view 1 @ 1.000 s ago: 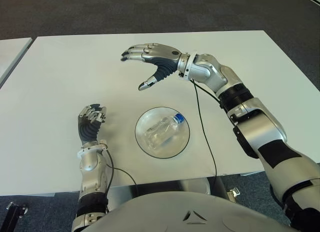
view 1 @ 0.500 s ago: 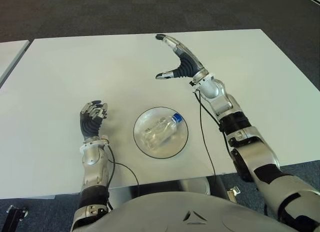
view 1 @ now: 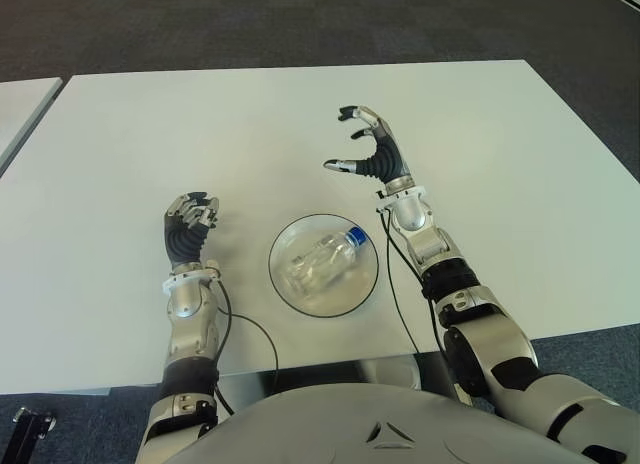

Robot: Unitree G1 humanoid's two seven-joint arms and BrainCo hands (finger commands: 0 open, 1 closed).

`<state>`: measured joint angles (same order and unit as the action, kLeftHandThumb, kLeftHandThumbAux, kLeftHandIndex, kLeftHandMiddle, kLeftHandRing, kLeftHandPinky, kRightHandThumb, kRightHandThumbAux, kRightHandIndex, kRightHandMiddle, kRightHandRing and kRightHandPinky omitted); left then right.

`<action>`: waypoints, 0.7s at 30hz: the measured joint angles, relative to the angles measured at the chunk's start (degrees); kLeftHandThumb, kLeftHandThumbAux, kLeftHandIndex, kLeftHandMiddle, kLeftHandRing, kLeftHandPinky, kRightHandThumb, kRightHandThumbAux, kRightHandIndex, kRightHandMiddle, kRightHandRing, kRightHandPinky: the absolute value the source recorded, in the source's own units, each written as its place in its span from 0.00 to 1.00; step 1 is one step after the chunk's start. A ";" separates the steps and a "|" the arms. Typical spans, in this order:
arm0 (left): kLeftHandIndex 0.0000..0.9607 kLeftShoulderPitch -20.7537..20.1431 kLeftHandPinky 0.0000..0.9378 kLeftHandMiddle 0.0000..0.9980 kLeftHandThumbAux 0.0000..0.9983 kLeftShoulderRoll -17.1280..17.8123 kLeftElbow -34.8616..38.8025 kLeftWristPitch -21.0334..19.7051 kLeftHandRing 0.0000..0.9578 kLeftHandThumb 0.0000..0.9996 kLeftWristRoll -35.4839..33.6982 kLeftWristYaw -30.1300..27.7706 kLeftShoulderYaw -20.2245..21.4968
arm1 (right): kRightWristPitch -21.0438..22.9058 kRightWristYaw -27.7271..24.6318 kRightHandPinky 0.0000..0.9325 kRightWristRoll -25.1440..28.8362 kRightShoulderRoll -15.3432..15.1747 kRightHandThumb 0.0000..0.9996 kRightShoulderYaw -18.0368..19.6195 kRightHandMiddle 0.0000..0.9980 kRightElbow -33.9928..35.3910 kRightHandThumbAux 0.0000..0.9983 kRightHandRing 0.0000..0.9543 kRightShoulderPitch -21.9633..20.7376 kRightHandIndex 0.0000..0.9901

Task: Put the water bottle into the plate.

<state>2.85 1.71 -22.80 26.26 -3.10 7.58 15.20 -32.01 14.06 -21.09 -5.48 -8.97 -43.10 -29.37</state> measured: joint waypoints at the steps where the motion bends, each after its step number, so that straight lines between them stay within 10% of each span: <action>1: 0.42 0.00 0.68 0.50 0.68 0.10 -0.19 0.04 0.67 0.84 -0.16 0.00 0.04 | -0.43 0.67 0.51 0.11 0.02 0.67 0.28 0.43 -1.49 0.74 0.46 0.12 0.41; 21: 0.42 -1.99 0.67 0.49 0.68 1.48 -4.65 2.84 0.66 0.84 1.44 0.00 -0.47 | -9.43 7.08 0.68 5.45 5.15 0.70 4.29 0.61 -14.18 0.73 0.64 1.32 0.44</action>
<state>0.86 3.19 -27.45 29.10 -1.66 7.58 14.73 -41.43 21.14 -15.65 -0.34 -4.68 -57.28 -28.05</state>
